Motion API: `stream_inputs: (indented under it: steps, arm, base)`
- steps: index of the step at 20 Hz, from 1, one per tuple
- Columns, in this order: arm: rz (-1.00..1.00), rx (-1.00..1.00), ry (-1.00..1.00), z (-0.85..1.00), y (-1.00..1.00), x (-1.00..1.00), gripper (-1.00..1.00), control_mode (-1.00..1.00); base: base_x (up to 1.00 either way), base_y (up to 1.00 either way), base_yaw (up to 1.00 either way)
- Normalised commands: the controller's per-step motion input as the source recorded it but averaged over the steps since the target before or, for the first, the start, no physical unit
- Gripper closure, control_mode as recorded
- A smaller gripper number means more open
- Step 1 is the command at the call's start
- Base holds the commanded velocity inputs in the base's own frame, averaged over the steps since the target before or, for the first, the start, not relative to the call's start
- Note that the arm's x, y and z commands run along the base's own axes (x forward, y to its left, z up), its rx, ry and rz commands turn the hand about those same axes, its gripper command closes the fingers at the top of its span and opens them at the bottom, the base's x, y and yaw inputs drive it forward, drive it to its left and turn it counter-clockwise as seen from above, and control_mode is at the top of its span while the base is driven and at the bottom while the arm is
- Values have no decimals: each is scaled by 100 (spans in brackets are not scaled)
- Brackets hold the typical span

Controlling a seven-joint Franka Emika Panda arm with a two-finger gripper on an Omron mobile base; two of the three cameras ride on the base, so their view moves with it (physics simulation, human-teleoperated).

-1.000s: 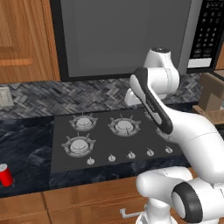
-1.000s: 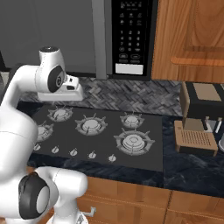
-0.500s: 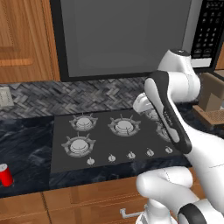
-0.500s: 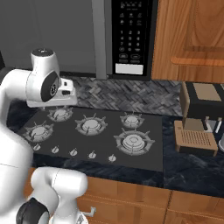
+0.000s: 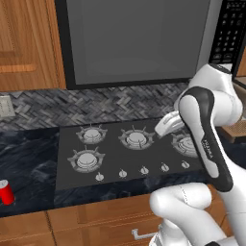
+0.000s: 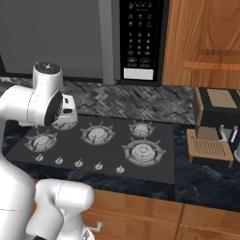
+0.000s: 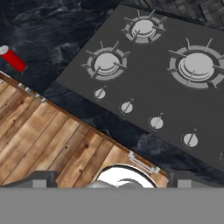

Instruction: Four empty soda cans are scattered around the kitchen. Gather all the cans and cluster them next to the stove for recycling.

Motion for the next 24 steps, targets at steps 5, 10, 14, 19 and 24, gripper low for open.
stream_inputs:
  steps: [5, 10, 14, 19, 24]
  arm:
    - [1, 0, 0, 0, 4, 0, -100, -100]
    - [1, 0, 0, -2, 0, -9, -100, 100]
    - [0, 0, 0, 0, 0, 0, -100, 100]
    - [0, 0, 0, 0, 0, 0, -100, 100]
    - [0, 0, 0, 0, 0, 0, -100, 100]
  base:
    - [0, 0, 0]
    - [-39, 0, 4]
    - [-72, 2, 6]
    - [-22, 51, 0]
    - [-5, 95, -1]
